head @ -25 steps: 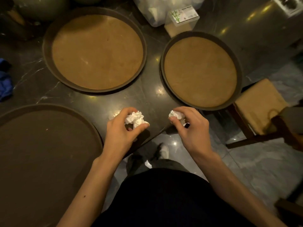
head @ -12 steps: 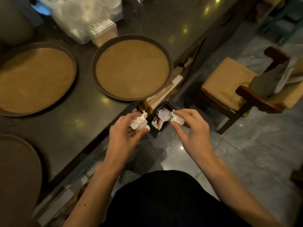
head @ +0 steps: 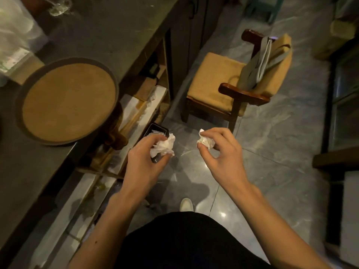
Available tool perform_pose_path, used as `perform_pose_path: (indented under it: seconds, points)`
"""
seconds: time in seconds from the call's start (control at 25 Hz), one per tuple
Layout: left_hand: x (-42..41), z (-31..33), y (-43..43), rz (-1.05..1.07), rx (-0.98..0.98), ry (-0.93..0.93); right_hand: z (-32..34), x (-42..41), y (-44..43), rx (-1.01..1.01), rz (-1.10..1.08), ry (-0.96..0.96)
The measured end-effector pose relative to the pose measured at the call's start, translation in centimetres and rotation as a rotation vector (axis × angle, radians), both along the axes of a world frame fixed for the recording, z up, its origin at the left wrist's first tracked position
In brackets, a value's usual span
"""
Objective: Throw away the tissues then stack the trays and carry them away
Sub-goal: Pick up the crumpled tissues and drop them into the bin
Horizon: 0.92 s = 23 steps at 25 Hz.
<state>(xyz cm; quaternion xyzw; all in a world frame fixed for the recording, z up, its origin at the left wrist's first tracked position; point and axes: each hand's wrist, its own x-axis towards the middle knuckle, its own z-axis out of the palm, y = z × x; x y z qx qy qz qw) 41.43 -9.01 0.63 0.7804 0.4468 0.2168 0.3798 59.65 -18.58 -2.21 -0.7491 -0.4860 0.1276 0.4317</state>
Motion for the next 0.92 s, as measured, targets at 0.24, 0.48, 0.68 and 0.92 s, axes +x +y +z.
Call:
perform_pose_path:
  seconds: [0.24,0.48,0.68,0.92]
  points:
    - [1.3,-1.3,3.2,-0.042,-0.047,-0.023,-1.1,1.0,2.2,-0.044,-0.040,0.019]
    - [1.3,-3.3,8.0,-0.011,-0.162,-0.088,-0.9,0.7,6.4,-0.112,-0.038,-0.032]
    - [1.4,-4.5,10.4,0.030,-0.214,-0.107,-1.1,1.2,9.8,-0.152,0.040,-0.069]
    - [4.0,-6.5,11.4,0.184,-0.169,0.002,-3.7,5.5,13.9,-0.191,0.219,-0.008]
